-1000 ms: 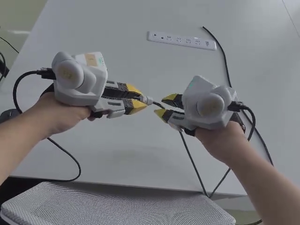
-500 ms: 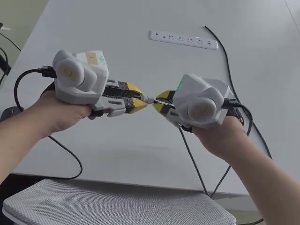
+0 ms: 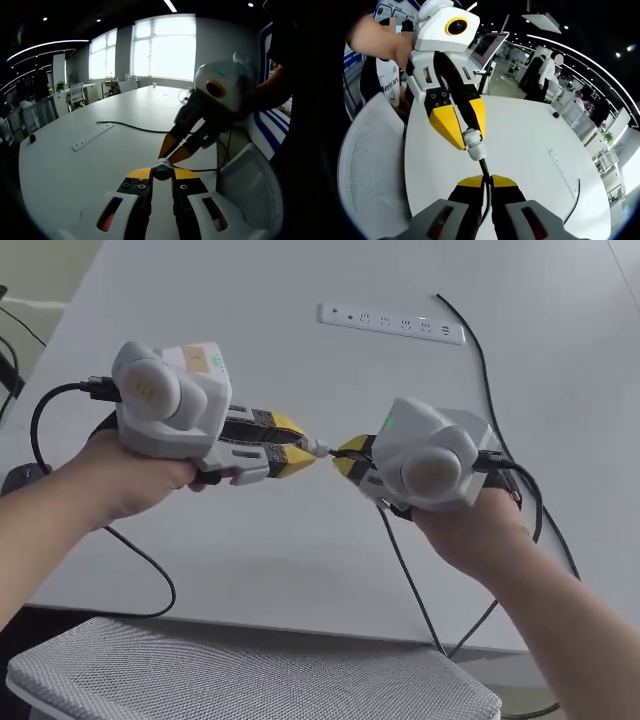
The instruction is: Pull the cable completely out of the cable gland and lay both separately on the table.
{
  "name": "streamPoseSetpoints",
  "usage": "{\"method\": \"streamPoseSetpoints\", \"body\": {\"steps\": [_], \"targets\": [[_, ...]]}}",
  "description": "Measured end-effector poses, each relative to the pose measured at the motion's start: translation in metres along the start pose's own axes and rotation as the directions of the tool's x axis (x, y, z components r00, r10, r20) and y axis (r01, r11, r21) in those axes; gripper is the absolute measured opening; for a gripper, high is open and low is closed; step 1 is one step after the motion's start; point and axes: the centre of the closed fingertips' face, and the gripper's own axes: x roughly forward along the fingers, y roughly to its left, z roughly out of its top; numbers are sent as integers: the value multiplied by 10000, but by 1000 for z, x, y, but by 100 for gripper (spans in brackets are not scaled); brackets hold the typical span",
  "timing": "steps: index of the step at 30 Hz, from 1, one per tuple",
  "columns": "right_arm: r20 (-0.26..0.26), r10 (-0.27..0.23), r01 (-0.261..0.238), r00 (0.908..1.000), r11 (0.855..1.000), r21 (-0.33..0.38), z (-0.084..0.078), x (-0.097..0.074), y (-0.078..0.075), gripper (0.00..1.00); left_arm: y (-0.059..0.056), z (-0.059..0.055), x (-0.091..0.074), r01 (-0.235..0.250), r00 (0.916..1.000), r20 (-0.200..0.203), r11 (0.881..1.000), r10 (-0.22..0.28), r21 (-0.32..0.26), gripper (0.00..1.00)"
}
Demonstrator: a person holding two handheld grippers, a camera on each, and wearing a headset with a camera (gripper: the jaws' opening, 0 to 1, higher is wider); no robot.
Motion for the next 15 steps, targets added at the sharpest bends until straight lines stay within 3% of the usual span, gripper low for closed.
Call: {"method": "streamPoseSetpoints", "body": {"steps": [15], "targets": [[37,269,-272,9996,9928,1168,-14,5,6,0,-4,-3,-1,9,10000,-56,10000,-9,27,15]]}}
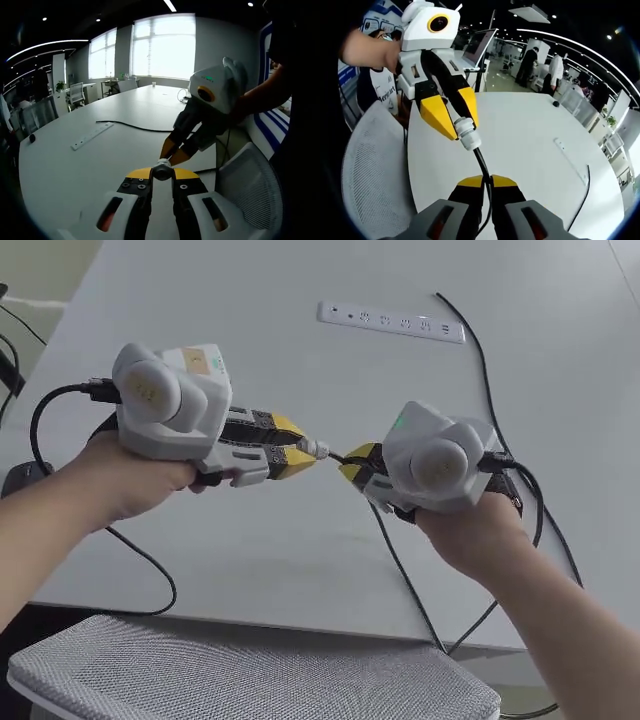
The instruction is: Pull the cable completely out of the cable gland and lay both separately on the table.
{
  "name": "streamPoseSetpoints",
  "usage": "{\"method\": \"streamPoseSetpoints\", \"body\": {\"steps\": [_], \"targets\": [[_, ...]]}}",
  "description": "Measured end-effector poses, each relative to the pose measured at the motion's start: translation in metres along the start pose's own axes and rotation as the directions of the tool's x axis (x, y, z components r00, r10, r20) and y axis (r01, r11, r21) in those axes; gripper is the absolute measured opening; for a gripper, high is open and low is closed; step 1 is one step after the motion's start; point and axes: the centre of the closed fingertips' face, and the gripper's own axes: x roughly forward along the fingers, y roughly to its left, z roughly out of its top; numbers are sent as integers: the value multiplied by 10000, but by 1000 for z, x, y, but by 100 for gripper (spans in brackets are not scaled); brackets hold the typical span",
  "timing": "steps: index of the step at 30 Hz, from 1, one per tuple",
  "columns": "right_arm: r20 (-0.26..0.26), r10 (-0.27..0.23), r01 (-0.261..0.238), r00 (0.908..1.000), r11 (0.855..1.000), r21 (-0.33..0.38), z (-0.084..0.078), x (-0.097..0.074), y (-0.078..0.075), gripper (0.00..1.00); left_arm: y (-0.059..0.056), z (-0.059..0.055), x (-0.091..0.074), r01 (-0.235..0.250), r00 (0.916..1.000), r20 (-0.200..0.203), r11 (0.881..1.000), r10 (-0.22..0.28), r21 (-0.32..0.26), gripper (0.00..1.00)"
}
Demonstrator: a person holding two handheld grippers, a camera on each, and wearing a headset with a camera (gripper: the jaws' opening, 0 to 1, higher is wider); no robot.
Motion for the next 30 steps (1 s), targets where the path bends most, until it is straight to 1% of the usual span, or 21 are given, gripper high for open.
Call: {"method": "streamPoseSetpoints", "body": {"steps": [2,4,7,8,14,20,23,27,29,30], "targets": [[-86,-9,10,10000,10000,32,-4,1,0,0,0,0,-1,-17,10000,33,10000,17,-23,15],[-168,31,-26,9999,9995,320,-9,2,0,0,1,0,-2,-54,10000,31,10000,54,-34,15],[-358,90,-71,9993,9986,534,-18,3,0,0,1,-1,-4,-64,10000,49,9999,65,-82,15],[-458,137,-102,9989,9971,752,-23,3,1,0,1,-1,-4,-74,10000,33,9999,74,-86,15],[-384,-22,58,9993,9954,953,-25,-1,-3,0,-2,-2,-4,-15,10000,75,10000,16,-97,15],[-299,-170,202,9994,9937,1104,-22,-6,-10,0,-3,-2,-2,13,9999,104,10000,-12,-84,15],[-132,-303,316,9995,9929,1150,-15,-10,-15,0,-2,-4,-2,-18,10000,64,10000,19,-75,15],[50,-517,508,9987,9925,1110,-3,-11,-29,0,-1,-10,-4,-55,10000,71,9999,56,-129,15],[123,-602,584,9981,9917,1142,3,-10,-38,0,-1,-14,-4,-75,9999,91,9999,77,-146,15],[139,-625,604,9980,9914,1164,6,-9,-45,0,-1,-15,-4,-73,9999,99,9999,75,-149,15]]}}
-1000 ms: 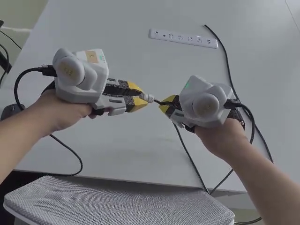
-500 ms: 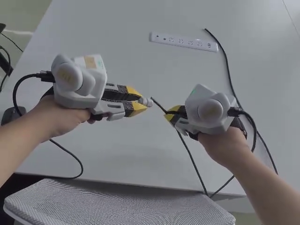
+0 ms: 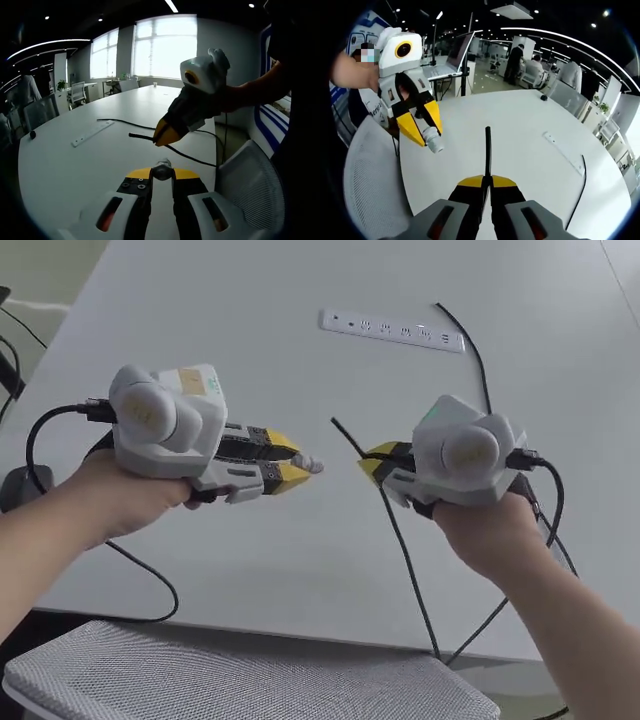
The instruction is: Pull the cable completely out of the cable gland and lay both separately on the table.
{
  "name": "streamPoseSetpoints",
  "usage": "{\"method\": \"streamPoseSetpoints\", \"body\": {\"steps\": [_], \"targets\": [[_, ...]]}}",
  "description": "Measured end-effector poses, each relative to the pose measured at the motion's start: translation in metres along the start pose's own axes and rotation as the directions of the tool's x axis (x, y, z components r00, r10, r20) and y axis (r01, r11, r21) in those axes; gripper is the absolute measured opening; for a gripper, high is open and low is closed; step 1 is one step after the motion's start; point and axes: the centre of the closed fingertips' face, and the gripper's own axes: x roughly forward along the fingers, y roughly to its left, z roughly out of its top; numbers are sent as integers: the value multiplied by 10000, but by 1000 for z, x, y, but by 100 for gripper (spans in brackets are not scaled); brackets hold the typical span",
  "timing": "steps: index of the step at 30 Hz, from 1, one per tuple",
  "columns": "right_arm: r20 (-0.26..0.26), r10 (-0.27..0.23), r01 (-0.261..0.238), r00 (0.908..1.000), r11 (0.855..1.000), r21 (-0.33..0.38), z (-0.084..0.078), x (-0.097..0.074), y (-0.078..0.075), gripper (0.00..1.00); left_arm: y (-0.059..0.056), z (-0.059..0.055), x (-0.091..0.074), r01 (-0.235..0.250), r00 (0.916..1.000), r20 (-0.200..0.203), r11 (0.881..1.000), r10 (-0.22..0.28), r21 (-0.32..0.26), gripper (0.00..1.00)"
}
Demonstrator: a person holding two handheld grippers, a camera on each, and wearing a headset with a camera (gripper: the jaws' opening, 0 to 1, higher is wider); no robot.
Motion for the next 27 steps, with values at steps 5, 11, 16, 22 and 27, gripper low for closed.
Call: {"method": "streamPoseSetpoints", "body": {"steps": [5,11,16,22,27], "targets": [[-16,-47,47,10000,10000,38,17,6,-15,0,2,-2,0,-26,9999,155,10000,27,-50,15],[-73,-112,113,9999,9998,132,37,25,-36,0,6,-8,0,1,9998,210,10000,0,-48,15],[-174,-57,58,9998,10000,33,48,38,-41,0,11,-14,-1,39,9993,375,9995,-27,-318,15],[0,-134,134,9999,9986,520,59,58,-61,0,15,-25,3,-20,9998,193,9999,23,-158,15],[165,-428,416,9989,9968,686,68,71,-71,0,19,-38,6,-92,9999,101,9996,94,-276,15]]}}
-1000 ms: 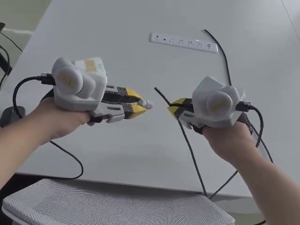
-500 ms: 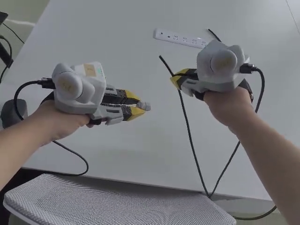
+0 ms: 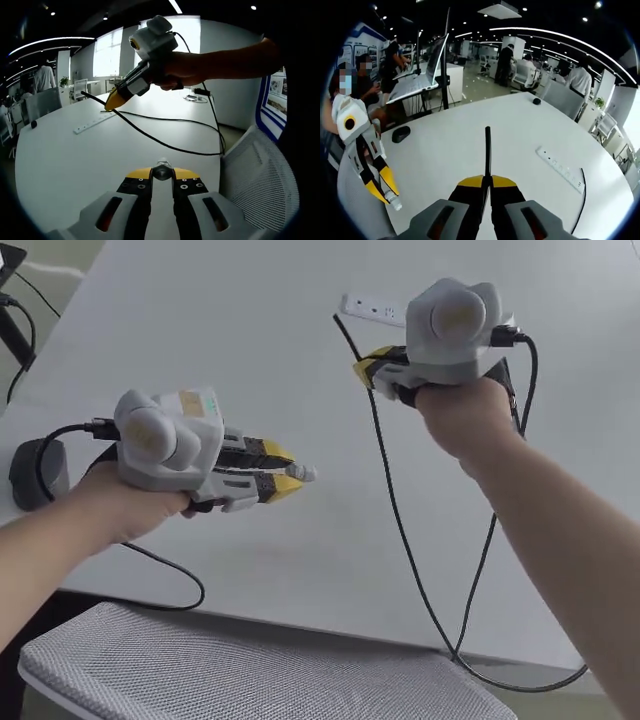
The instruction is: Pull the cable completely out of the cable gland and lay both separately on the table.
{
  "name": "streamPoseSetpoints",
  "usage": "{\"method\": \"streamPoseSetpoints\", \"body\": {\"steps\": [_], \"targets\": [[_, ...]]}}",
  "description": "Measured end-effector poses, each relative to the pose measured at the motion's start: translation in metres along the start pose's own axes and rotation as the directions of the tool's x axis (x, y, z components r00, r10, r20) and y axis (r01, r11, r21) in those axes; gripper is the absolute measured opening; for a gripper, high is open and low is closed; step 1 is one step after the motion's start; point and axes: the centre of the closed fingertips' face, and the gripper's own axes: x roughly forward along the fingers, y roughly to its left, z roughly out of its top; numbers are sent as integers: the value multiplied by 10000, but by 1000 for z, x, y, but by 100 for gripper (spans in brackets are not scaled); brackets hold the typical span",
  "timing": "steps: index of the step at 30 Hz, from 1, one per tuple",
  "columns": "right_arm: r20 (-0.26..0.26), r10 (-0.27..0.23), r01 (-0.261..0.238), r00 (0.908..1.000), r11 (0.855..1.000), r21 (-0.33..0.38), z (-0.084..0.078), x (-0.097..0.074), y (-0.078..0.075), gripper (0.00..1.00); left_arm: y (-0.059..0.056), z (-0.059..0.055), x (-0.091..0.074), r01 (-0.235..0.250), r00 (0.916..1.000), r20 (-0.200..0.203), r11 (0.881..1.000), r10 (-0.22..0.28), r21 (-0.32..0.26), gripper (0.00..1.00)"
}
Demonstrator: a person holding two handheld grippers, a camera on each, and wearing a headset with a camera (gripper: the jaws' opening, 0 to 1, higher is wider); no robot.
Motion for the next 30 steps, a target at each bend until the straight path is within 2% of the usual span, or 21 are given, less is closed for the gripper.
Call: {"method": "streamPoseSetpoints", "body": {"steps": [3,7,10,11,13,14,16,18,21,24,28,30], "targets": [[12,20,-21,10000,10000,36,4,14,-1,0,1,-12,3,30,9994,-342,9998,-23,199,15],[-32,127,-127,9999,9999,-15,7,34,4,0,7,-24,4,-31,9996,-278,9999,27,-128,15],[-109,406,-404,9991,9991,155,6,50,13,0,11,-39,2,-21,9995,-321,9994,10,-335,15],[-70,623,-622,9980,9979,184,7,56,21,0,11,-44,3,34,9992,-404,9993,-50,-380,15],[-300,679,-688,9972,9972,-281,5,64,26,0,8,-57,-3,97,9991,-403,9993,-112,-357,15],[-409,824,-839,9958,9958,-360,4,71,36,0,8,-61,-3,120,9993,-346,9994,-132,-330,15],[-468,965,-978,9942,9949,-260,3,78,44,0,10,-69,-5,95,9994,-322,9981,-115,-602,15],[-574,1114,-1129,9921,9933,-247,1,86,57,0,13,-75,-5,37,9997,-222,9969,-55,-791,15],[-743,1350,-1371,9881,9903,-240,-1,95,76,0,13,-84,-7,30,9998,-201,9964,-47,-842,15],[-995,1627,-1683,9817,9844,-512,-4,103,95,0,17,-95,-8,13,9995,-308,9953,-43,-966,15],[-1171,1946,-2059,9739,9741,-937,-6,114,112,0,21,-108,-9,-50,9990,-449,9944,2,-1060,15],[-1342,2209,-2365,9660,9650,-1136,-8,122,119,0,23,-116,-9,-90,9984,-557,9946,33,-1036,15]]}}
